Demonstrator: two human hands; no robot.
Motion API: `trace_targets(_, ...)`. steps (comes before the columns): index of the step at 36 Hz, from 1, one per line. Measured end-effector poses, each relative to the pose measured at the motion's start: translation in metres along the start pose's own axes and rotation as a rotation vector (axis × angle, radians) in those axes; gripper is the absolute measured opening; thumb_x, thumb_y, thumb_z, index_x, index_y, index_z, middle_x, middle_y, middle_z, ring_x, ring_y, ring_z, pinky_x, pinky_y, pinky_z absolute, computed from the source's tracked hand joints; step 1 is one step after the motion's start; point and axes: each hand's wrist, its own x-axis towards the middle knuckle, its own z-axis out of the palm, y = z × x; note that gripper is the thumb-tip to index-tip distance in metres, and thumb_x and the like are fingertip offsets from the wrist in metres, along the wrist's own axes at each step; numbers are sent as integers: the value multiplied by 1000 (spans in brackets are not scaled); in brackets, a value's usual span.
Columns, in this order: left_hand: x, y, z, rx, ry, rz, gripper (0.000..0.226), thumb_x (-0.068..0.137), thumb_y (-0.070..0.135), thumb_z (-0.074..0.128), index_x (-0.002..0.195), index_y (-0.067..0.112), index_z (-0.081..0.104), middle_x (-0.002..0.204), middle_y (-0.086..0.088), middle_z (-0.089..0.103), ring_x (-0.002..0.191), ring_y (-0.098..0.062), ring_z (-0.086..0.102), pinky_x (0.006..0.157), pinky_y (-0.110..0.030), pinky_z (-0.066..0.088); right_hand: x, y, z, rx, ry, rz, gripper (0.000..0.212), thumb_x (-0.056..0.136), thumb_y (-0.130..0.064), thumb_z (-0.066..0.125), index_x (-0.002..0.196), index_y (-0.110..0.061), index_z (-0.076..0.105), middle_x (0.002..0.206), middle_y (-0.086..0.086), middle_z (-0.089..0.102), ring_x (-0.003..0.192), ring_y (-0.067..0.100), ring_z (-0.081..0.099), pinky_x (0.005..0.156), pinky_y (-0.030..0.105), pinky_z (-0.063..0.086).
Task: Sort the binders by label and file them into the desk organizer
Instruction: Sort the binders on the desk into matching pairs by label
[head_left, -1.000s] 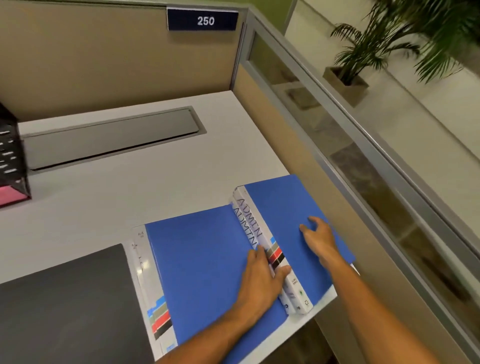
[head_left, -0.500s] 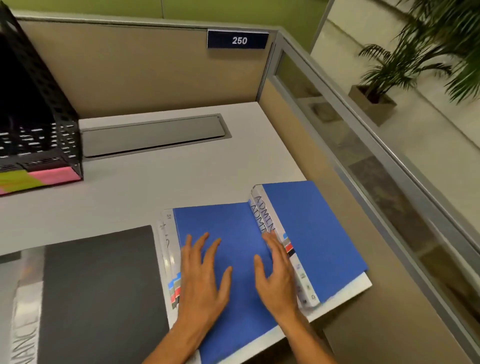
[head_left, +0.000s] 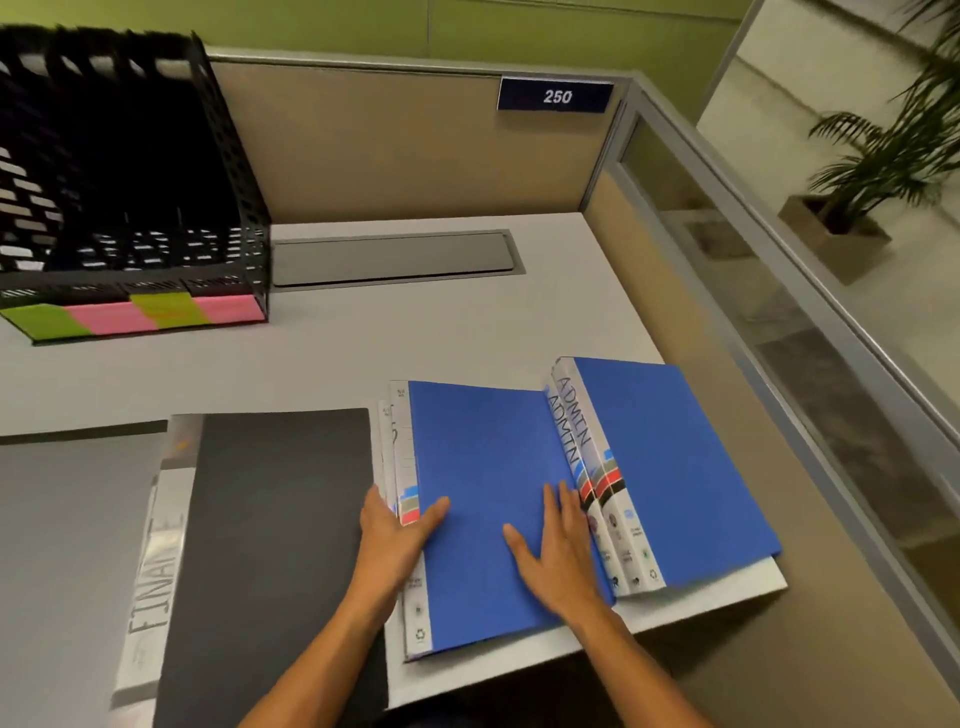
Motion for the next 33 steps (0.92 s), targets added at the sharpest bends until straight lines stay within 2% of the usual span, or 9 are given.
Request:
trace_targets(5, 14, 5, -6, -150, -48, -218, 71, 75, 28, 88, 130, 7, 47, 117, -17, 70, 95, -35, 74, 84, -54, 60, 1, 3, 0, -5, -11, -6, 93, 95, -69, 38, 160, -20, -7, 168, 0, -17, 153, 15, -19, 124, 37, -7)
trace_targets(9, 13, 13, -12, -88, -130, -275, 56, 78, 31, 85, 118, 1, 60, 98, -15, 78, 85, -33, 77, 68, -39, 62, 1, 3, -2, 36, -13, -15, 95, 92, -73, 31, 161, -21, -7, 168, -1, -15, 153, 15, -18, 125, 38, -5)
trace_targets(12, 8, 17, -7, -57, -183, -247, 50, 77, 29, 85, 117, 7, 64, 97, -11, 79, 86, -31, 77, 68, -37, 62, -1, 4, -2, 46, -21, -26, 100, 86, -80, 24, 160, -22, -9, 168, -2, -16, 153, 14, -18, 125, 39, -5)
trace_targets(17, -7, 19, 0, 39, -176, -201, 46, 79, 35, 82, 112, 11, 63, 92, -8, 79, 83, -29, 77, 86, -49, 61, -7, 9, -8, 137, -42, -32, 106, 81, -86, 24, 160, -24, -9, 168, -5, -14, 153, 11, -15, 126, 40, -1)
trace_targets(20, -19, 24, -2, 22, -162, -167, 44, 82, 31, 79, 115, 7, 63, 93, -10, 79, 83, -30, 77, 76, -42, 63, -15, 9, -11, 219, -51, -38, 105, 81, -84, 32, 161, -25, -4, 169, -8, -7, 154, 10, -9, 126, 40, 6)
trace_targets(24, -44, 30, -9, -20, -128, -104, 41, 83, 25, 77, 117, 6, 62, 97, -12, 78, 85, -32, 77, 73, -39, 62, -26, 1, -16, 340, -38, -93, 91, 86, -73, 43, 160, -27, 15, 167, -8, 13, 154, 11, 8, 125, 37, 15)
trace_targets(28, -72, 32, -30, -30, -98, -36, 41, 84, 25, 75, 119, 7, 63, 101, -11, 78, 89, -33, 76, 79, -44, 62, -33, -13, -22, 434, 81, -108, 74, 94, -53, 58, 155, -23, 31, 160, -7, 31, 148, 12, 26, 116, 25, 19)
trace_targets(30, -86, 31, -45, -48, -77, -14, 38, 86, 23, 74, 119, 8, 64, 101, -12, 78, 90, -33, 76, 74, -41, 62, -37, -24, -24, 461, 117, -121, 74, 93, -51, 62, 155, -24, 32, 153, -17, 33, 144, 5, 28, 111, 20, 17)
trace_targets(33, -108, 29, -68, -85, -33, -10, 38, 87, 25, 73, 120, 10, 61, 103, -13, 77, 90, -35, 76, 70, -39, 61, -43, -42, -22, 598, 66, -178, 68, 92, -50, 65, 149, -39, 30, 141, -37, 30, 131, -16, 29, 105, 11, 20)
